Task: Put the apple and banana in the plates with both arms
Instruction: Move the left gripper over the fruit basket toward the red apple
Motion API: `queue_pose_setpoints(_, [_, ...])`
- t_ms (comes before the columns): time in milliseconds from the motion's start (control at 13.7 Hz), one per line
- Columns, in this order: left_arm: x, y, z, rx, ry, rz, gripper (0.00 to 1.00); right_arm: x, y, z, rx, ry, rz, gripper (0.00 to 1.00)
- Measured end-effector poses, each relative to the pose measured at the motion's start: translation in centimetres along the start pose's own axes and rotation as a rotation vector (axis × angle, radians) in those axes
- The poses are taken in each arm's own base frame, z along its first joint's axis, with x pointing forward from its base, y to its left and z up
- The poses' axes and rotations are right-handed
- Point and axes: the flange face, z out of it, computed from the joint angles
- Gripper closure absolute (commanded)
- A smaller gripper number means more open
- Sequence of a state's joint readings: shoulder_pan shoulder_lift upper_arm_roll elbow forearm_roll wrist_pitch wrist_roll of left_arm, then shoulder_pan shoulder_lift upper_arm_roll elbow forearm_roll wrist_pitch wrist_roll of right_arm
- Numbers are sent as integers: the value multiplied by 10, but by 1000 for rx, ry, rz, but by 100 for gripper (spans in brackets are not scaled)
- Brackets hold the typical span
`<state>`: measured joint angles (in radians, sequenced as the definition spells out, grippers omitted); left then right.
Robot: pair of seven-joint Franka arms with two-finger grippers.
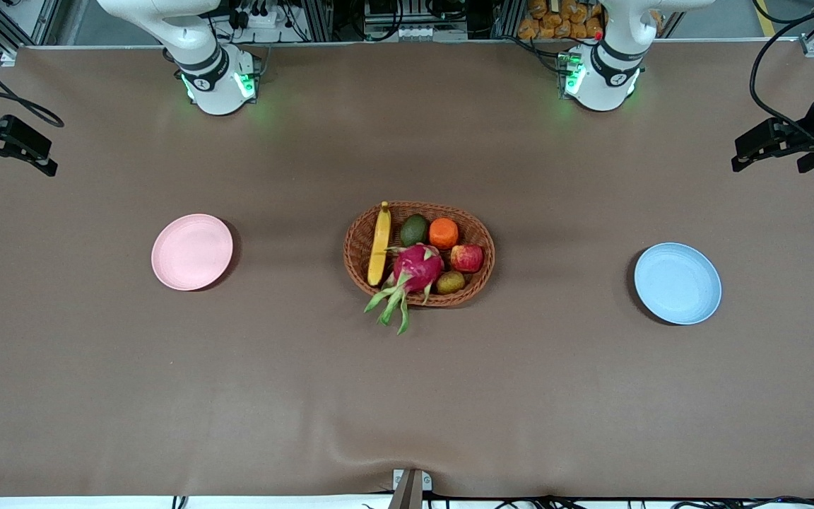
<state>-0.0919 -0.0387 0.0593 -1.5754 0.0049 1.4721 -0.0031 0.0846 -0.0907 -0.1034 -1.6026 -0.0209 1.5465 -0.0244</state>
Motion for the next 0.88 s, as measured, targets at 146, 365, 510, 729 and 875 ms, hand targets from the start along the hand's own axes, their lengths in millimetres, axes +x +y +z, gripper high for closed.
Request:
queue_pose_setpoints(146, [0,0,0,0,-2,0,0,0,0,0,0,0,0,0])
queue_pose_setpoints(365, [2,0,4,0,-11,-1,0,0,-1,-2,0,4,-3,0])
queue_pose_setpoints(510, [7,2,12,2,-28,2,0,0,-1,-3,0,5,-2,0])
queue_pose_setpoints(729, [20,20,35,13,-73,34,0,0,-1,-3,0,7,-2,0])
queue_pose_setpoints(875, [32,38,58,18,-115,66,0,0,-1,-4,0,7,-2,0])
